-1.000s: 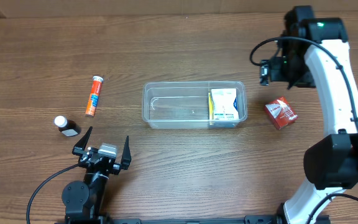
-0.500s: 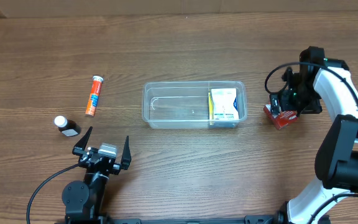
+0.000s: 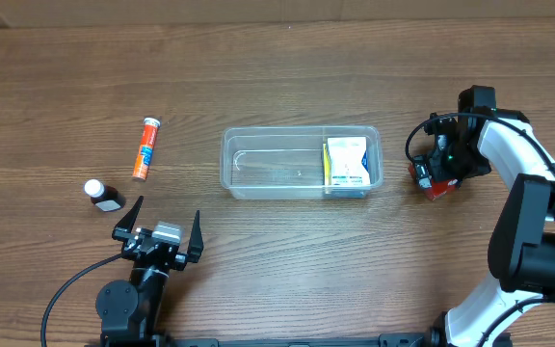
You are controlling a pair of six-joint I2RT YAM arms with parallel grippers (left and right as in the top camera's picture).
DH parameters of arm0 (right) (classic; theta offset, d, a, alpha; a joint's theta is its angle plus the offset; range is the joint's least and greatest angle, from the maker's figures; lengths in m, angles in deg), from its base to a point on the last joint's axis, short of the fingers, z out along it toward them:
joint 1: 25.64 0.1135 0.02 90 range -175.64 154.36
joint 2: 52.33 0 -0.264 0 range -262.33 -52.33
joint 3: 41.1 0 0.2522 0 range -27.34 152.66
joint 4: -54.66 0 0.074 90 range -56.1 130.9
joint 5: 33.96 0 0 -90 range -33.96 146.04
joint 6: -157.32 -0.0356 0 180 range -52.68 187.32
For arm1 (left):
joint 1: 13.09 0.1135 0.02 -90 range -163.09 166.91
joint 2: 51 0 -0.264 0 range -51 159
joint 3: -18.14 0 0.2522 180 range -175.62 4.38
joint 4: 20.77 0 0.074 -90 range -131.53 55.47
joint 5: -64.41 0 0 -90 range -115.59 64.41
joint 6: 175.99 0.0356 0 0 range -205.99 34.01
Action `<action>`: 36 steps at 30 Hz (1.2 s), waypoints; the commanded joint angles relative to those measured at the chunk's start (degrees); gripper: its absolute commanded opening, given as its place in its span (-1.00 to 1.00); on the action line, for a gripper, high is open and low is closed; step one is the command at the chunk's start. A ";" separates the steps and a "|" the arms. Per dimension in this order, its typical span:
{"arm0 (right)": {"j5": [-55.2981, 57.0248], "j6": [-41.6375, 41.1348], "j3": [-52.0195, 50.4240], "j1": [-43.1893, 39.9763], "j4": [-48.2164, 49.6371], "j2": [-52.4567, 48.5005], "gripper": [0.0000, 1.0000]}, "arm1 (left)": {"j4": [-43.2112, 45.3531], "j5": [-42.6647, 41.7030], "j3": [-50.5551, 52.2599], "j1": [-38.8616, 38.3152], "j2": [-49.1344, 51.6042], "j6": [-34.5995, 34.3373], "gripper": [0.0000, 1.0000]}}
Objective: Pack container
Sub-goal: 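Move the right gripper to the red HALSON box and grasp it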
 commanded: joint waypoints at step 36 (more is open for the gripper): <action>-18.40 -39.04 -0.28 0.17 4.57 -5.53 1.00 | 0.04 -0.28 0.26 0.33 -0.55 -0.39 1.00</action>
